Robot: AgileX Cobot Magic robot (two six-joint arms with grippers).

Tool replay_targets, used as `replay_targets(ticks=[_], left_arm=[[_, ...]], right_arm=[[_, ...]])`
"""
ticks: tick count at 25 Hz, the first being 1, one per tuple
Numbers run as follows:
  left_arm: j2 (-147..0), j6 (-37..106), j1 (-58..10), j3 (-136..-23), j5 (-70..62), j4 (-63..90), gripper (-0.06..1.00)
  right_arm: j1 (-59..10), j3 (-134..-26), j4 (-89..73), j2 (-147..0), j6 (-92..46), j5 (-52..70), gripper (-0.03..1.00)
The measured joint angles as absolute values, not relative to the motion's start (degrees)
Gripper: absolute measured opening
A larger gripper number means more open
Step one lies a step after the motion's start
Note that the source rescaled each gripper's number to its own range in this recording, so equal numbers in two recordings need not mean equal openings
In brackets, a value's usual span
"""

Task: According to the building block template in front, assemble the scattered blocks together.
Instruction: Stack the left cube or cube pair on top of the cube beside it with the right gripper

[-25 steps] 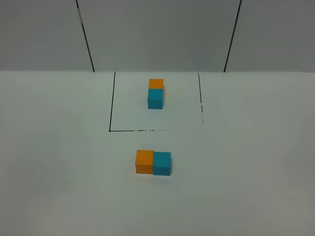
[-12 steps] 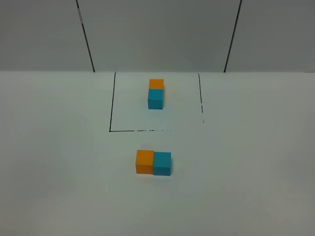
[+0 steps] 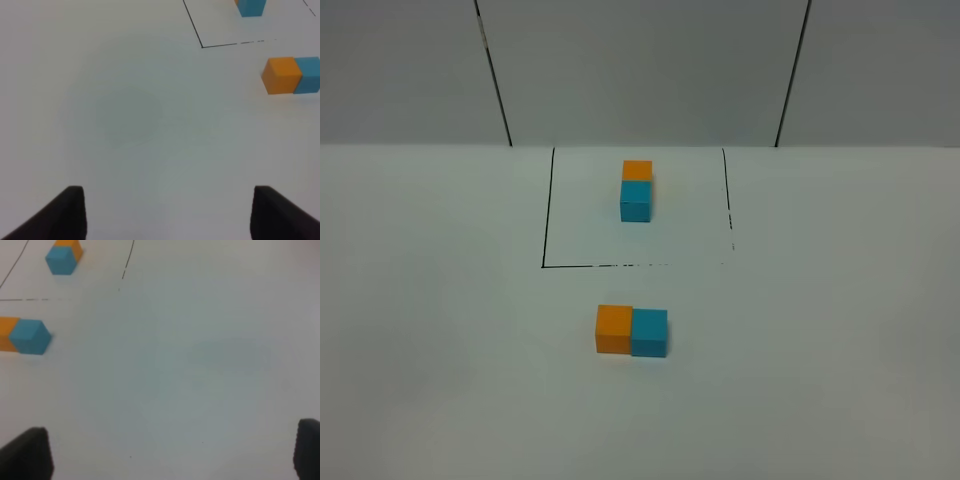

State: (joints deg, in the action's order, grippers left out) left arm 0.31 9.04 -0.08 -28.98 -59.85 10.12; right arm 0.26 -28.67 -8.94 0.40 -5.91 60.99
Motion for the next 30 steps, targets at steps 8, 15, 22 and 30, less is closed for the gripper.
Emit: replay_targets(ticks=[8, 15, 22, 30], left_arm=[[0.3, 9.0, -0.1, -29.0, -59.8, 10.1, 0.49], [0.3, 9.0, -0.1, -29.0, -59.8, 10.1, 0.49], [0.3, 9.1, -0.1, -29.0, -59.8, 10.1, 0.49], [0.3, 9.1, -0.1, -29.0, -59.8, 10.1, 0.49]], right_arm=[[0.3, -28.7, -8.9, 0.4, -5.7, 61.0, 0.92], [0.3, -28.7, -8.9, 0.4, -5.7, 61.0, 0.9], [0.3, -28.7, -8.9, 0.4, -5.8, 60.9, 0.85], [0.3, -33.1, -17.7, -12.5, -22.0, 58.4, 0.85]])
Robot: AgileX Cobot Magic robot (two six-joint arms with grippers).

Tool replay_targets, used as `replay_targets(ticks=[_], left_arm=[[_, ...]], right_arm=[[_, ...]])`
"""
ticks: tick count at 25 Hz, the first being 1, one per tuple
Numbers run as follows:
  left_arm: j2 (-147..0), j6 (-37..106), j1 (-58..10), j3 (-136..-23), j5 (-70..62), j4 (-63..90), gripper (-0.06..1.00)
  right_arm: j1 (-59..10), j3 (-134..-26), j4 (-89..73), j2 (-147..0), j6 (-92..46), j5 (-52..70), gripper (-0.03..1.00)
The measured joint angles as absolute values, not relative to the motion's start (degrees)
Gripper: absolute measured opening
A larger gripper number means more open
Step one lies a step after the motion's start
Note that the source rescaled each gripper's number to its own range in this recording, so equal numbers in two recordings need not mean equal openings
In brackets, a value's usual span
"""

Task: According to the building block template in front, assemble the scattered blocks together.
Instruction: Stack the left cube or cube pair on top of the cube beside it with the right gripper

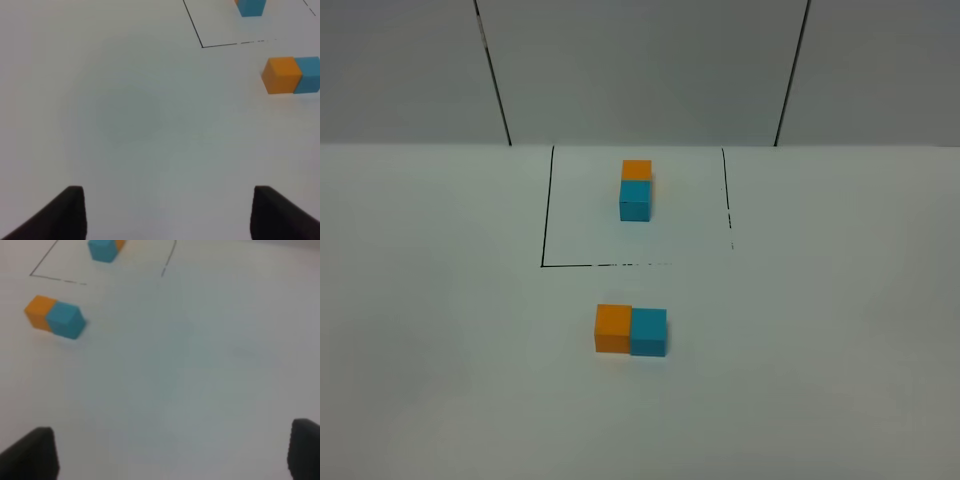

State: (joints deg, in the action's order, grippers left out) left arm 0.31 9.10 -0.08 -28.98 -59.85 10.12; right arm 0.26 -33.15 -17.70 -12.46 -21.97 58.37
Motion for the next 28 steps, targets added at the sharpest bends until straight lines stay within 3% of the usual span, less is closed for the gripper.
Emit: replay_targets(ticks=[9, 22, 28], left_arm=[[0.3, 9.1, -0.1, -29.0, -59.8, 10.1, 0.49], [0.3, 9.1, -0.1, -29.0, -59.8, 10.1, 0.49], [0.3, 9.1, -0.1, -29.0, -59.8, 10.1, 0.49]], right_arm=[[-1.5, -45.3, -27.4, -50.8, -45.6, 56.8, 0.85], [-31.3, -71.1, -3.4, -96.4, -50.4, 55.8, 0.85], [-37.4, -83.3, 0.3, -110.4, -50.5, 55.8, 0.85]])
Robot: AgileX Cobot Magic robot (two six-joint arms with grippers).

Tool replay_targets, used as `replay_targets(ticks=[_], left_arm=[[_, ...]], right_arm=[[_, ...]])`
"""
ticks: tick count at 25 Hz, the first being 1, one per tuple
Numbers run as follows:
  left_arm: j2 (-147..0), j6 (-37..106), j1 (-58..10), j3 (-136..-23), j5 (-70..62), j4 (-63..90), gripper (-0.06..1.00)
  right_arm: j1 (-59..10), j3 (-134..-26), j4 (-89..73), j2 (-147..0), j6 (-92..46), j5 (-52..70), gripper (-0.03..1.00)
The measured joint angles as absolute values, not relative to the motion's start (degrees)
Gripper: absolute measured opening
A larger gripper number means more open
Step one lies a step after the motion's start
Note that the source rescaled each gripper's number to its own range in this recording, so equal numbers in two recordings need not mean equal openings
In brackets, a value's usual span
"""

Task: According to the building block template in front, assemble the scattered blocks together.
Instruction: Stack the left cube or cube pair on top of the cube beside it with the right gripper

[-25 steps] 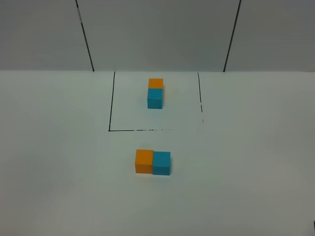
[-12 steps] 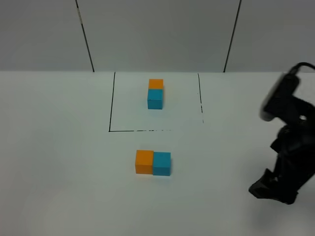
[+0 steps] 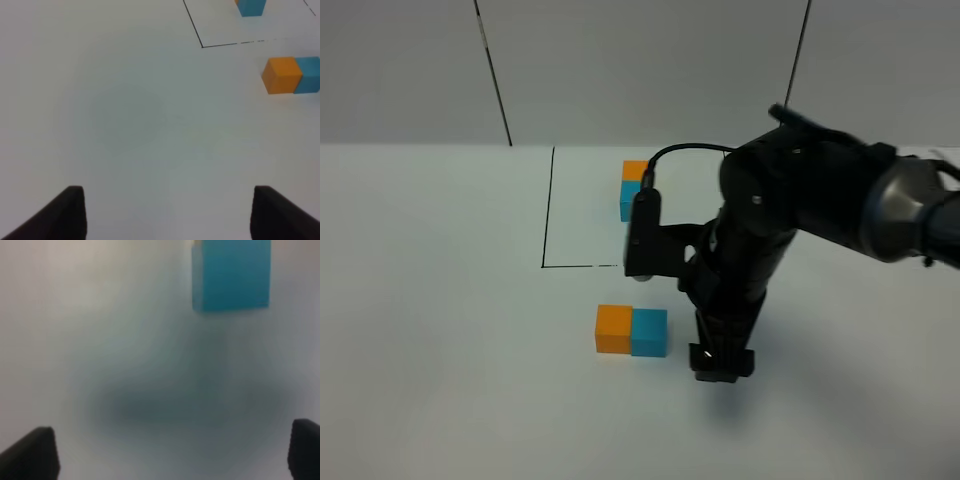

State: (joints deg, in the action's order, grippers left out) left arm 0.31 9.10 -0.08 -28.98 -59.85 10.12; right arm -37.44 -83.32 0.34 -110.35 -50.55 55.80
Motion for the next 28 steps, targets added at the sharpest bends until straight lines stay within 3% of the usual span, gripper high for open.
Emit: replay_targets(ticks=[9, 28], left_arm=[[0.3, 9.0, -0.1, -29.0, -59.8, 10.1, 0.49], [0.3, 9.0, -0.1, -29.0, -59.8, 10.1, 0.49]], right_arm=[[-38.5, -94.5, 0.0, -122.6, -51.9, 56.0, 0.85], [-38.5, -96.9, -5.9, -131.5, -52.7, 45.3, 0.84]])
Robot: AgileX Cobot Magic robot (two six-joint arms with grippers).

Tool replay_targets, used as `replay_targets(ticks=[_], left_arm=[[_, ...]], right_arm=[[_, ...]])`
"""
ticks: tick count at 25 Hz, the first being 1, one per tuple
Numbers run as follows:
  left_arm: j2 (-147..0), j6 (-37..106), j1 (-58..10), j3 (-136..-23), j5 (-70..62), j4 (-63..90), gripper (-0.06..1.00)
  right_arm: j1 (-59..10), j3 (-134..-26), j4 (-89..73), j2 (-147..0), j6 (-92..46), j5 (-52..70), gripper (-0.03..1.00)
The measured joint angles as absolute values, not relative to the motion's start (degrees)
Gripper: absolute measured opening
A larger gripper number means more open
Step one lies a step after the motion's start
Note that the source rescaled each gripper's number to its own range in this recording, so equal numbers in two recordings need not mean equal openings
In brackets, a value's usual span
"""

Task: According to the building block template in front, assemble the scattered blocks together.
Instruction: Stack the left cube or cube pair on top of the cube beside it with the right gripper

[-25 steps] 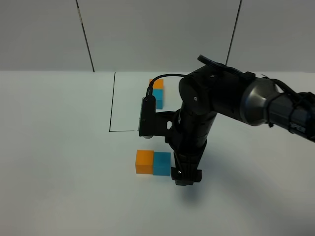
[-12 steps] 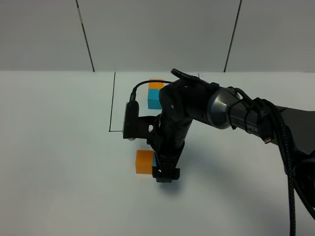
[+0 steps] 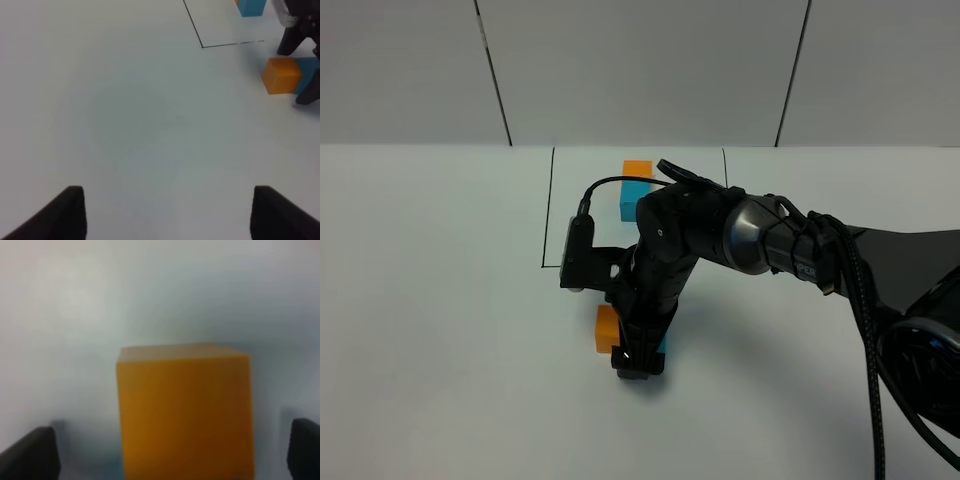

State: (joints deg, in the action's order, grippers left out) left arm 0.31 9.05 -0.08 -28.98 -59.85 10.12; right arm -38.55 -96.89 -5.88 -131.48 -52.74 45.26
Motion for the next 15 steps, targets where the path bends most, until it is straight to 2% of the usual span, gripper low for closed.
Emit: replay_targets(ticks=[9, 13, 15], left_arm=[[0.3, 9.0, -0.1, -29.0, -59.8, 10.1, 0.48], [0.3, 9.0, -0.1, -29.0, -59.8, 10.1, 0.48], [0.3, 9.0, -0.1, -29.0, -59.8, 10.1, 0.48]], right_arm=[[-38.5, -97.5, -6.9, -132.6, -52.7, 45.6, 0.83], [-38.5, -97.5, -7.2, -132.6, -52.7, 45.8, 0.73], [-38.5, -97.5, -7.4, -132.6, -52.7, 45.8, 0.63]])
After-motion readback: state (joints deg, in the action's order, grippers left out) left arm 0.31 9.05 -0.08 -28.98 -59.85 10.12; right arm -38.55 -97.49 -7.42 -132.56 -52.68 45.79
